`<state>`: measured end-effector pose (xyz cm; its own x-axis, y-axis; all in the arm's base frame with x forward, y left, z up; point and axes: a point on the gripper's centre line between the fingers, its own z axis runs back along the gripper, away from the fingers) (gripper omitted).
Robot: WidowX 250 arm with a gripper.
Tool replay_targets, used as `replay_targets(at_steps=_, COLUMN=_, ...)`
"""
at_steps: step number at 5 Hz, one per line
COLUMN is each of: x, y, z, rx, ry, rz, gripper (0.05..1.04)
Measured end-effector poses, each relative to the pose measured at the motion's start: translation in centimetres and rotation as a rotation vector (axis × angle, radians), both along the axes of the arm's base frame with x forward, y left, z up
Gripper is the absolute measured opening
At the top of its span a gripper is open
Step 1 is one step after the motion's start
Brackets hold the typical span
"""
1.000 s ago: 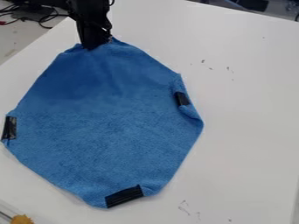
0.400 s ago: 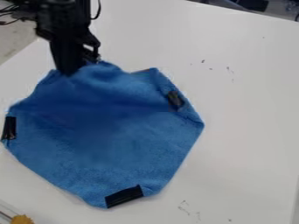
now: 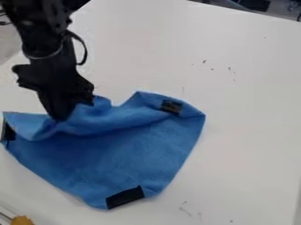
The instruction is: Fold the cloth from the top left to bottom right
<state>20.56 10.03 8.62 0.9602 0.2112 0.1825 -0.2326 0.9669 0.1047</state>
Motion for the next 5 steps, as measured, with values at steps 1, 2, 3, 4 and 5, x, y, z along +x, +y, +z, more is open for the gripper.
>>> replay_targets(at_steps=1, x=-0.19, y=0.19, z=-0.54, rx=-0.019, ry=0.019, rz=-0.006, gripper=0.303)
replay_targets(at_steps=2, x=-0.14, y=0.47, z=-0.97, rx=-0.036, ry=0.057, rz=-0.065, gripper=0.594)
replay_targets(at_steps=3, x=-0.19, y=0.45, z=-0.92, rx=-0.037, ry=0.065, rz=-0.081, gripper=0.894)
replay_targets(at_steps=4, x=0.02, y=0.60, z=-0.79, rx=-0.037, ry=0.072, rz=-0.094, gripper=1.014)
replay_targets(at_steps=5, x=0.60, y=0.88, z=-0.94, rx=-0.034, ry=0.083, rz=-0.129, gripper=1.009)
